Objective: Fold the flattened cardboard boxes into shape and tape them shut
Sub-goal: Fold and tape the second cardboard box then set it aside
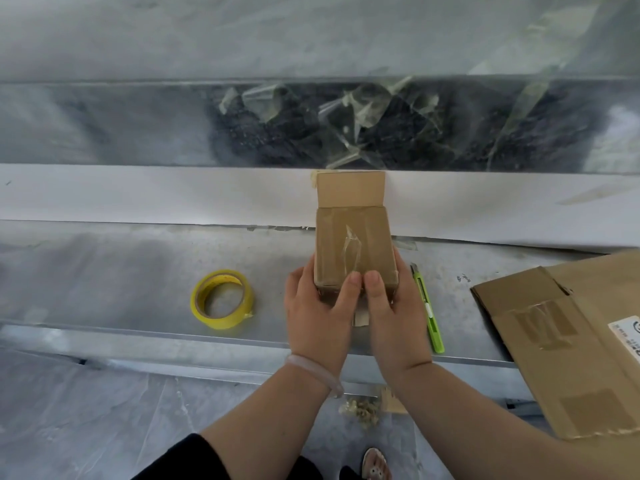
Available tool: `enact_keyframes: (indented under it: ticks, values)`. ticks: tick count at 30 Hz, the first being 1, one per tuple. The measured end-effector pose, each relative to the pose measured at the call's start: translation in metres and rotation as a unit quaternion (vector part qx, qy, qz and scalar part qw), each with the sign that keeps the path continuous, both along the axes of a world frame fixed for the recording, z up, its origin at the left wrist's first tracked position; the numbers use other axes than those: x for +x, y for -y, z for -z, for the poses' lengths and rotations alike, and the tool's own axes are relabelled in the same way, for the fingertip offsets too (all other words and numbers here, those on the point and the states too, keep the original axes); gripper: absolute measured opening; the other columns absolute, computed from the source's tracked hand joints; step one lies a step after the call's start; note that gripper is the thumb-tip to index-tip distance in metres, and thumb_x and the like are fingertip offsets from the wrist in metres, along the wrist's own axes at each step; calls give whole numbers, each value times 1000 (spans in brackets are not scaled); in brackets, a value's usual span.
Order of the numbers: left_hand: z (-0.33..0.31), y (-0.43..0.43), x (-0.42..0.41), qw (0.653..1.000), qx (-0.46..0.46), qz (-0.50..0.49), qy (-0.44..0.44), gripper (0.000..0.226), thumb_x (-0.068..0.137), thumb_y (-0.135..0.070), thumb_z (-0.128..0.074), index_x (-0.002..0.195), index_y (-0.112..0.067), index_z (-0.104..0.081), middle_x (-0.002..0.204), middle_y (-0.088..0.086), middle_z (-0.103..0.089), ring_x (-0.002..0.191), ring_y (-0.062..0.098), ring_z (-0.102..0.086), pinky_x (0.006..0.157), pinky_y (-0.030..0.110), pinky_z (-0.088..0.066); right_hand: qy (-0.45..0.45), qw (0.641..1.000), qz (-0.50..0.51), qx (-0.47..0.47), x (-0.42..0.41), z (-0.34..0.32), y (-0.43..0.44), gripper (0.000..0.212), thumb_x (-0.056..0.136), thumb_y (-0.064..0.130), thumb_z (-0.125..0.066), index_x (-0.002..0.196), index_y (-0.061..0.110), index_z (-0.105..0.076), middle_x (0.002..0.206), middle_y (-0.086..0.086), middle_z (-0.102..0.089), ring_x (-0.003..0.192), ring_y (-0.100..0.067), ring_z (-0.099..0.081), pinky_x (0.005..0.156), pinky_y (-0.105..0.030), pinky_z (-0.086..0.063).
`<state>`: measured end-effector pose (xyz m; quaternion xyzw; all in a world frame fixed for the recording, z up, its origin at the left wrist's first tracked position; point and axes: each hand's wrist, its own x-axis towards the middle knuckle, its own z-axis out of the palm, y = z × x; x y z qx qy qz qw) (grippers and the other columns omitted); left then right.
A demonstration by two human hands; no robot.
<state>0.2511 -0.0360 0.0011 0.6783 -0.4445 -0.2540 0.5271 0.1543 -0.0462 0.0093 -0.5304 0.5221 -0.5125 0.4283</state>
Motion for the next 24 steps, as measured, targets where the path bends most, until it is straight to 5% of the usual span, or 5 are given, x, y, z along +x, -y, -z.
enact_keyframes:
  ticks: [4, 9, 12, 17, 24]
  values:
    - [18, -2, 12, 992, -39, 45, 111, 74, 84, -76, -38, 123, -16, -61, 111, -9, -47, 101, 20, -54, 84, 43, -50, -39, 998, 2, -39, -6, 13, 1, 58, 96, 53, -35, 145, 23, -46, 130, 13, -61, 120, -3, -55, 99, -27, -48]
    - [27, -3, 13, 989, -78, 45, 120, 74, 96, -63, -24, 138, -7, -50, 117, -5, -47, 107, 19, -53, 92, 43, -47, 50, 998, -18, 15, -12, 19, 0, 46, 107, 36, -30, 149, 22, -39, 131, 29, -57, 127, 4, -50, 101, -13, -41]
    - [29, -3, 9, 994, -94, 44, 35, 73, 97, -60, -24, 142, -6, -45, 127, -6, -47, 120, 15, -50, 103, 43, -42, 94, 992, -56, 59, -17, 13, -1, 45, 107, 30, -23, 151, 28, -34, 140, 27, -50, 132, 7, -43, 106, -11, -36]
    - [20, -5, 2, 981, -72, 52, -173, 66, 93, -50, -33, 140, -5, -45, 141, 12, -47, 132, 19, -46, 110, 45, -37, 82, 988, -75, 107, -21, 12, -3, 43, 108, 25, -20, 148, 36, -31, 135, 34, -42, 115, 30, -38, 91, 5, -30]
    - [42, -9, 22, 990, -53, 127, 31, 63, 101, -50, -27, 146, -7, -36, 147, 5, -41, 139, 12, -36, 114, 33, -31, 99, 978, -6, 185, -15, 11, 3, 40, 104, 50, -29, 127, 44, -61, 116, 21, -67, 114, 1, -58, 94, -17, -43]
